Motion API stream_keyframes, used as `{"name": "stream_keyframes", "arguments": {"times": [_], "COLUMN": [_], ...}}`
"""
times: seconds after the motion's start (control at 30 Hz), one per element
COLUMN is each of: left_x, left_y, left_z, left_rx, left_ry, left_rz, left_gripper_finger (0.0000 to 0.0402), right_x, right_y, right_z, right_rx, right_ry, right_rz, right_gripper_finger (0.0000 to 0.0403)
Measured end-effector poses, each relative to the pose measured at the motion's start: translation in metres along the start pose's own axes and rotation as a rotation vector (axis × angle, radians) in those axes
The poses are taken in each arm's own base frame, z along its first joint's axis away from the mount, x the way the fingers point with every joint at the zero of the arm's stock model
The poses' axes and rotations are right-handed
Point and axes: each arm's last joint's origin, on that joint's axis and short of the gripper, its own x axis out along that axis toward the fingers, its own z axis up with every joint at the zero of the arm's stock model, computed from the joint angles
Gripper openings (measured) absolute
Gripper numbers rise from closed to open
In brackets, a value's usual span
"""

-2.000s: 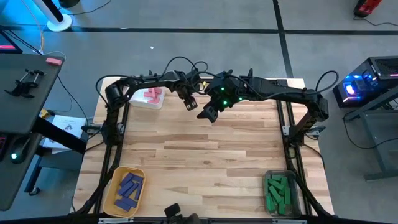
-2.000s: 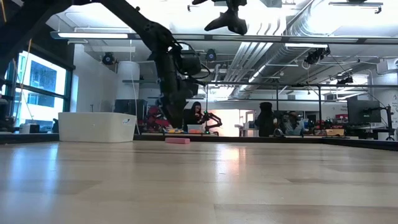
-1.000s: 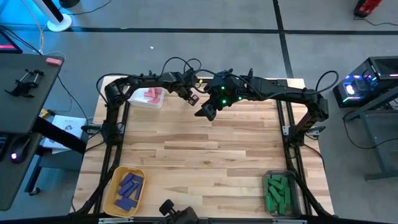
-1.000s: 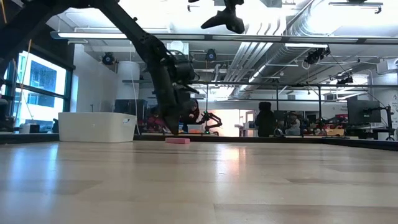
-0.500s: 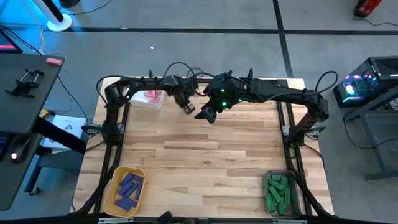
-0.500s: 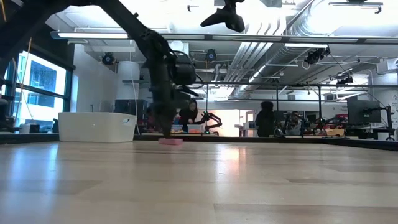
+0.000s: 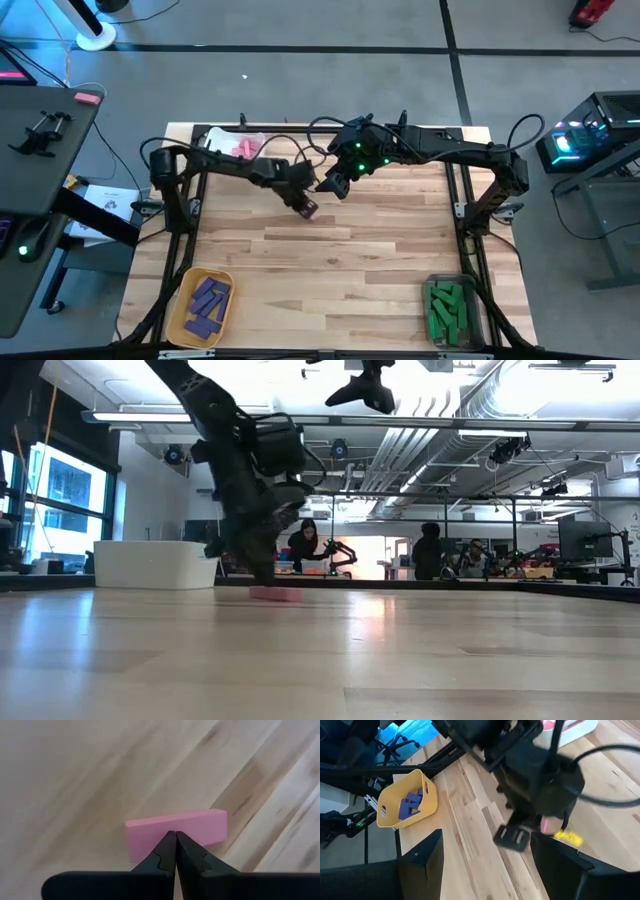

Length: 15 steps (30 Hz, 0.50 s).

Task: Sort blocks
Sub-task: Put the pink block into the white bin

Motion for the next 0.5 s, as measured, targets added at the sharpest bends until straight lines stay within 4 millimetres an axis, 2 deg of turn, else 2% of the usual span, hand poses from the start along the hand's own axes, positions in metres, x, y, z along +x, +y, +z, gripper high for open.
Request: {"name": "stream_keyframes", "arguments": {"times": [0.17,0.3,0.4,0.5], "left_x": [-0.003,-0.015,-0.036,-0.053], "left_y": [-0.02,-0.022,-0.018,-0.016], "left_z": [0.008,0.009,0.013,0.014], "left_rx": [-0.114,-0.098,-0.011,0.197], "left_ry": [-0.151,-0.196,-0.256,-0.311], "left_rz": [-0.126,-0.145,-0.131,-0.107], "left_gripper_finger": [0.0,0.0,0.0,0.0], "right_x": [0.0,0.0,0.001,0.001], "right_y": [0.001,0.002,0.005,0.008], "right_z": [0.001,0.0,-0.001,-0.003], "right_rx": [-0.014,-0.019,-0.031,-0.048], "right_ry": [-0.009,-0.004,0.008,0.014], "right_rz": [0.006,0.025,0.045,0.055], "right_gripper_finger": [0.0232,0.0232,0.0232,0.0232]}}
